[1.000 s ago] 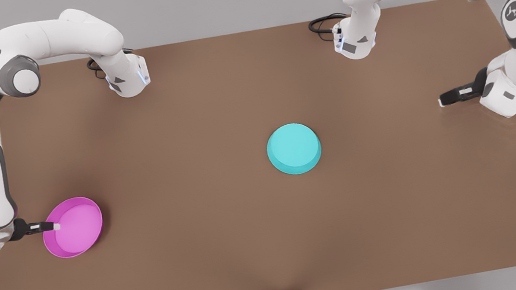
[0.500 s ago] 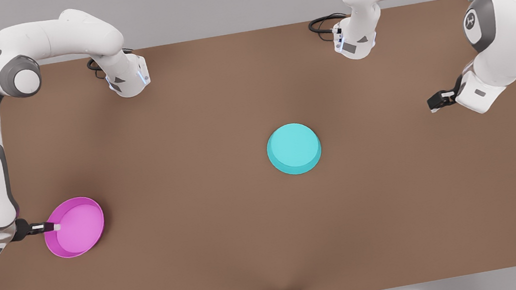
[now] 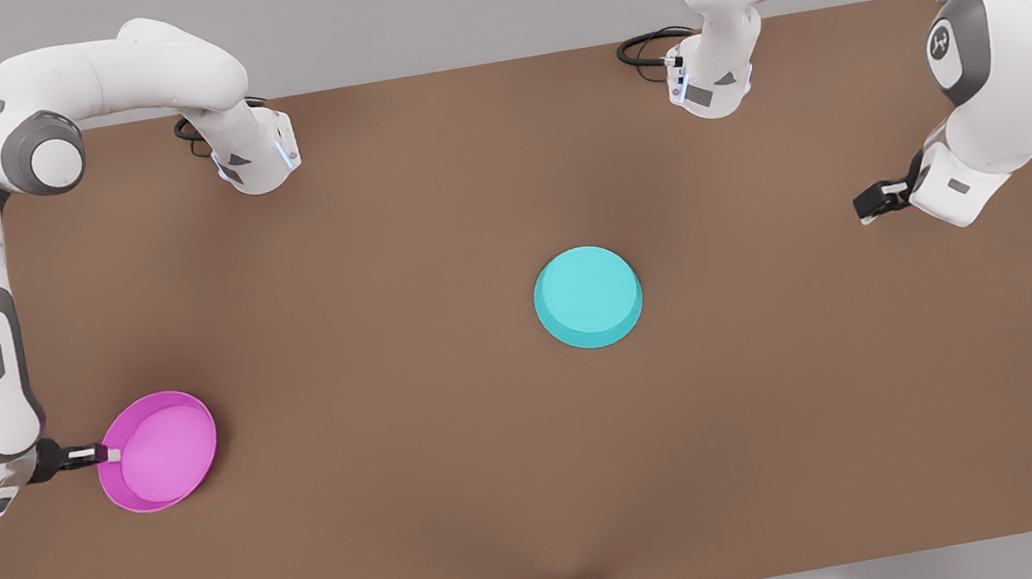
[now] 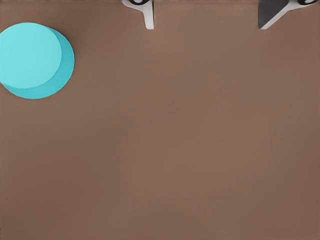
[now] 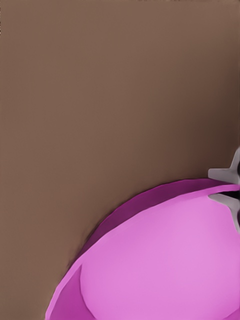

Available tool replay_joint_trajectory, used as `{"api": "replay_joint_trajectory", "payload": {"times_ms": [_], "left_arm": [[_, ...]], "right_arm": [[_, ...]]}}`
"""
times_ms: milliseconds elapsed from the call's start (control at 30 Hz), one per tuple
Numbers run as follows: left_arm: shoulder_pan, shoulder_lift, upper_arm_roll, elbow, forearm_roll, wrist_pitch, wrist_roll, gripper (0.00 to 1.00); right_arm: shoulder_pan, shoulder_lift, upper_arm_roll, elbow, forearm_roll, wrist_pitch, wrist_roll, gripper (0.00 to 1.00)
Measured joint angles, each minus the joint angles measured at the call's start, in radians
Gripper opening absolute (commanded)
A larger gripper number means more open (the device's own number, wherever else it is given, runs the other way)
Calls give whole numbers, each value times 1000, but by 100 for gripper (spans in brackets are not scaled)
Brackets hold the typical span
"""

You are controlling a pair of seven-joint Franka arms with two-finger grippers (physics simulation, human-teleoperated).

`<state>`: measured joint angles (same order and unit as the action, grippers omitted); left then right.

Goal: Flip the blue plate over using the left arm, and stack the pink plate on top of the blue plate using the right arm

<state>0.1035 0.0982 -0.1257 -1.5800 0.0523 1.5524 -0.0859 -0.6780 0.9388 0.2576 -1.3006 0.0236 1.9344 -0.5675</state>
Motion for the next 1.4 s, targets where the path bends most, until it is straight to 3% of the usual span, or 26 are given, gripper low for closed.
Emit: {"api": "replay_joint_trajectory", "payload": {"times_ms": [533,700,767,900,967,1100,1167,1200,1400], "left_arm": [[1,-2,0,1,0,-9,0,100],[1,-2,0,5,0,-10,1,100],[1,-2,0,5,0,-14,0,100],[1,-2,0,6,0,-14,0,100],[1,-2,0,6,0,-14,0,100],[1,-2,0,5,0,-15,-2,100],[1,-2,0,6,0,-15,-2,100],[1,-2,0,6,0,-15,-3,100],[2,-2,-2,5,0,-23,-6,100]], "right_arm": [[17,-13,4,23,1,-25,10,21],[68,-49,11,128,7,-192,26,21],[84,-79,55,132,3,-227,56,21],[247,-114,52,211,-2,-358,237,21],[281,-133,111,212,-1,-367,285,21],[396,-178,145,170,8,-437,419,21],[371,-202,298,126,6,-468,582,21],[381,-203,329,96,7,-455,635,21],[609,-200,337,90,66,-269,906,21]]}}
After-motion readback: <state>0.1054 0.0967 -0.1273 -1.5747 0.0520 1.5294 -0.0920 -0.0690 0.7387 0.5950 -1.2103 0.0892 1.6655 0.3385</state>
